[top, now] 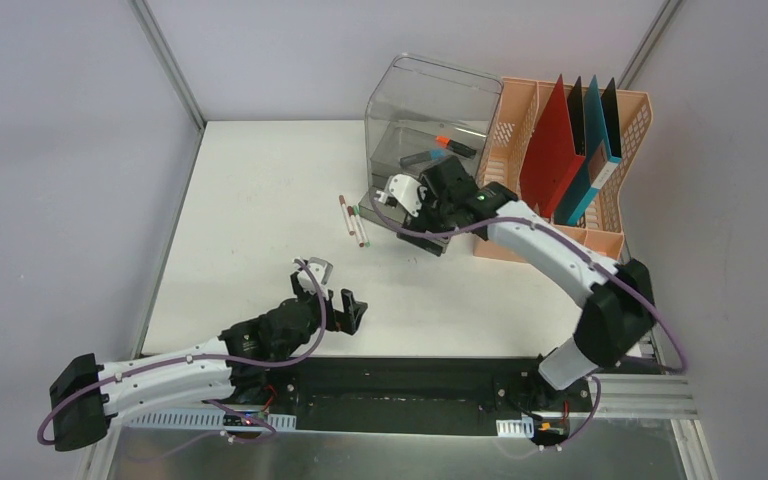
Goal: Organize the desk
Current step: Place the stationery in the drawer, then pick up the stationery from the center of the board.
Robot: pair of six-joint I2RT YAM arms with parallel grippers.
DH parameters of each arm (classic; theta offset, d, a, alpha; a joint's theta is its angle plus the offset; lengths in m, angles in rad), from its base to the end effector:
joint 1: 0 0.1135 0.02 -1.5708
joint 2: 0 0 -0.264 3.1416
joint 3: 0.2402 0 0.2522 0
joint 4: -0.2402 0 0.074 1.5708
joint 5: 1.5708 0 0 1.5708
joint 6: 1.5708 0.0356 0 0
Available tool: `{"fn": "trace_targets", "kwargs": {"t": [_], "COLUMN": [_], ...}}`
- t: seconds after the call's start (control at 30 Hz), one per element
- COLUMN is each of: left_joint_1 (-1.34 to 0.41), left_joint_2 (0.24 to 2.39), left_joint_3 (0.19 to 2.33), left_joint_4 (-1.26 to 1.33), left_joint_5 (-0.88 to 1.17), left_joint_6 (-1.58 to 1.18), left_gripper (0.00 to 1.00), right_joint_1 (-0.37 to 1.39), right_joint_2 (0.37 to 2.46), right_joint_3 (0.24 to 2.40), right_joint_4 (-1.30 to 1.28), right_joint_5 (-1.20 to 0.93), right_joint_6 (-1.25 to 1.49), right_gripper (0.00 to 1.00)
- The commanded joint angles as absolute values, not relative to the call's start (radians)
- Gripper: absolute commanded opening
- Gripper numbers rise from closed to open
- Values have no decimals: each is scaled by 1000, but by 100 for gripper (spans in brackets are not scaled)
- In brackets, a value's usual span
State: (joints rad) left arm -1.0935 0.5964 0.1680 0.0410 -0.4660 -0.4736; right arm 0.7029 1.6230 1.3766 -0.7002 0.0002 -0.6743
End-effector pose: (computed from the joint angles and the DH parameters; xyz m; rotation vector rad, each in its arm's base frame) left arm 0.0819 -0.1235 0.1746 0.2965 1.9383 -0.5929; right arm 0.2671 0.2263 0.2866 -1.5996 1.9439 0.0114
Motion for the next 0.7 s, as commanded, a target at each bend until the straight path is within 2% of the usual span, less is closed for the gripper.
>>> {"fn": "trace_targets", "kwargs": {"t": [0.0,0.13,0.3,0.53,0.67], "left_joint_1": [-1095,-1081,-1009,-735,-616], "left_joint_2": [638,691,738,794,913], "left_joint_3": [240,274,317,349,410], "left_joint_4": [106,142,153,199,207], "left_joint_5": [-498,-492,-437,-167,-25], "left_joint_6": [-427,-403,-401,-463,-503], "left_gripper": [99,99,99,99,99], "right_joint_1": [691,612,408,192,147], "right_joint_2": [1427,1305,1172,1025,1008], "right_joint_3": [1292,1220,1137,1029,989], "right_joint_4": [-750,-763,-745,-687,-671], "right_joint_5": [-220,-391,-645,-846,-885], "right_joint_6": [-690,-683,-625,-575,-578], "right_gripper": [100,100,100,100,100]}}
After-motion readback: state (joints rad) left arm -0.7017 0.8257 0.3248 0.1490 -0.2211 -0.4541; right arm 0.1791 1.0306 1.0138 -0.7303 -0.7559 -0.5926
